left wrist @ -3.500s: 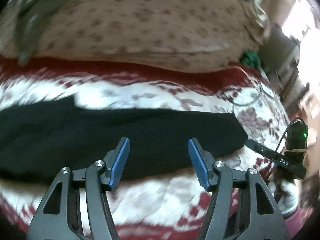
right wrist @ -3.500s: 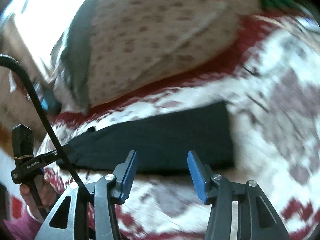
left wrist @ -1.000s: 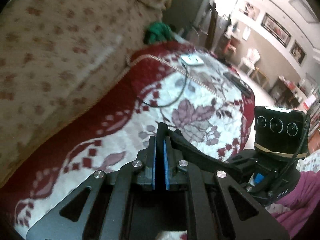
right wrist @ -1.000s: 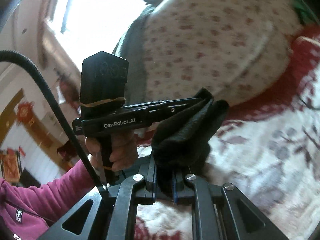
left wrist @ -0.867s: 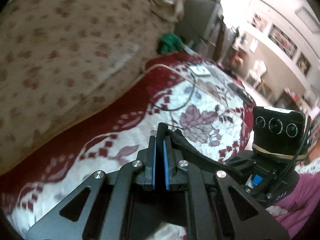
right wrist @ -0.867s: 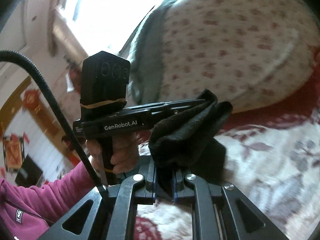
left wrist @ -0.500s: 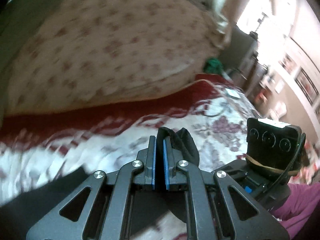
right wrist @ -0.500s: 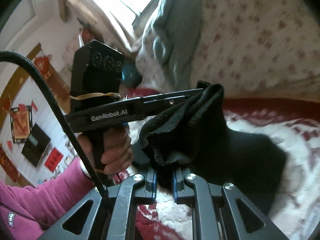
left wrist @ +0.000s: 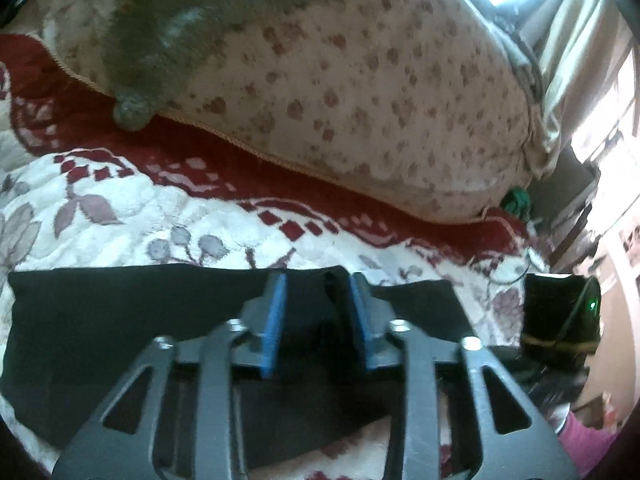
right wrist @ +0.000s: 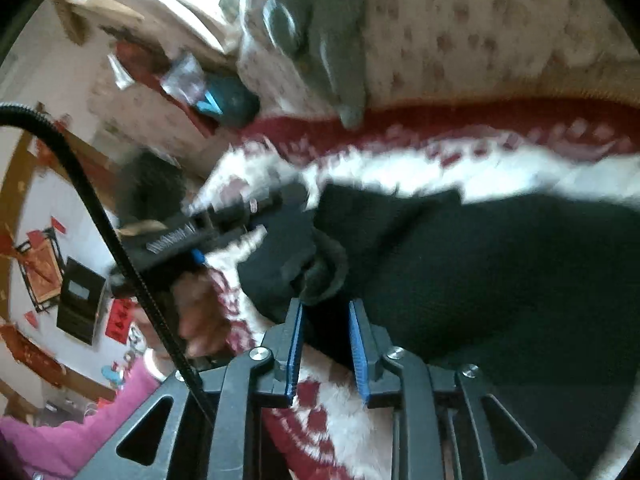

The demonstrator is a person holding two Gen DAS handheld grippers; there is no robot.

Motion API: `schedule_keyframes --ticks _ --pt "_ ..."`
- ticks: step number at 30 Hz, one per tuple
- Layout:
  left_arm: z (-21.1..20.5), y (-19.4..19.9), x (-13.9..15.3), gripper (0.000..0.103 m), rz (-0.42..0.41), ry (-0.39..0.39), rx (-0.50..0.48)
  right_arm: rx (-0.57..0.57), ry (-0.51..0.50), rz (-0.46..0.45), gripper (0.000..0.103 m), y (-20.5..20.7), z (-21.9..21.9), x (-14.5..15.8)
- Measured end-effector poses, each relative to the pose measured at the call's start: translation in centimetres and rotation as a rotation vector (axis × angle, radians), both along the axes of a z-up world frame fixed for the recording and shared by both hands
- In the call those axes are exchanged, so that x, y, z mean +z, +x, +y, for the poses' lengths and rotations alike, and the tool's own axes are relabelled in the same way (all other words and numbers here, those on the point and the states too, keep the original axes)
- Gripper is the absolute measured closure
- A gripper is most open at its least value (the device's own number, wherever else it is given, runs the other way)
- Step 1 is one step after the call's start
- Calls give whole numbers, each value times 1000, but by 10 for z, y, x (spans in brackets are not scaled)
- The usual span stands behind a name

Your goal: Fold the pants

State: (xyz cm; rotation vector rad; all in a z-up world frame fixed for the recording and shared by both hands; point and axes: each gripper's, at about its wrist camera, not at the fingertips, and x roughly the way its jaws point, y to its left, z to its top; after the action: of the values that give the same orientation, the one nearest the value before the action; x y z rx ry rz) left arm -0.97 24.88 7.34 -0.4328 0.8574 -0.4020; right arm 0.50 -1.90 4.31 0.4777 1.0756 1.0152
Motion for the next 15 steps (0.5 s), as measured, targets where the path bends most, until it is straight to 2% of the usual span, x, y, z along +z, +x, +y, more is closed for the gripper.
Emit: schedule_keyframes --ticks 1,4,6,7,11,15 --pt "0 -4 2 65 -9 -6 5 -32 12 -20 76 -1 -16 9" --pt "-4 -17 9 65 -20 -15 2 -163 29 -63 51 -8 -74 26" --pt "-13 -25 12 53 -19 1 4 -233 15 -67 51 -9 -105 23" --pt "-17 -28 11 51 -15 11 8 -266 -10 -50 51 -9 -118 18" --pt "-34 -35 0 51 36 59 26 -310 -44 59 49 -1 -129 -17" --pt "-44 -35 -18 51 105 133 70 -268 -42 140 47 9 -118 -39"
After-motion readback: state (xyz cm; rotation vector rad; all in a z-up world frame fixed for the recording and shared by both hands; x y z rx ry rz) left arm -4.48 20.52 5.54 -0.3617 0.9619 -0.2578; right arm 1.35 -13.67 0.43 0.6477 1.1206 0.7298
